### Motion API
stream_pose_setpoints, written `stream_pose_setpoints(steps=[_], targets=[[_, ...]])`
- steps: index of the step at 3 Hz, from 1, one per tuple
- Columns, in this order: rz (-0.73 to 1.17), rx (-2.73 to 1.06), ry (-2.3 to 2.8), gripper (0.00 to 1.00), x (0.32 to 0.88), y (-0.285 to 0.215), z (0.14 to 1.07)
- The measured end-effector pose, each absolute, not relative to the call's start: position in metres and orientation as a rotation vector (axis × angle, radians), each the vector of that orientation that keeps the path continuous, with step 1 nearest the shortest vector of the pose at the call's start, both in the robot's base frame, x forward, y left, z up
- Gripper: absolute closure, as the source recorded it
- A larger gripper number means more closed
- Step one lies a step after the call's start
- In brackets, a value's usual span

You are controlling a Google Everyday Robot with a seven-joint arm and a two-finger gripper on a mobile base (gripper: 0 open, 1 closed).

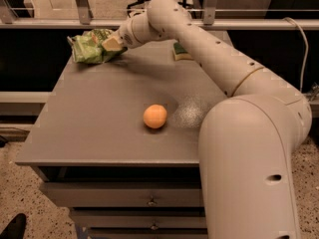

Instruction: Pick green jalapeno chip bag

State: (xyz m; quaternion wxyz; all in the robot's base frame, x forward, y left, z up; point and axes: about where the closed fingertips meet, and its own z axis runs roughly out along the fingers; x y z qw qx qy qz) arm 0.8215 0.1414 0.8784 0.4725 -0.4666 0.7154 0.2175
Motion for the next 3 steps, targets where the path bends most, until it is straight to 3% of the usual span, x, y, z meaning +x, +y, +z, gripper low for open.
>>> stream_pose_setpoints(steps=[1, 3], targets=[[0.526, -1.115, 1.680, 1.00, 0.812, 0.123, 0.908], [0.639, -1.016, 1.477, 1.00, 0.777, 0.077, 0.981]])
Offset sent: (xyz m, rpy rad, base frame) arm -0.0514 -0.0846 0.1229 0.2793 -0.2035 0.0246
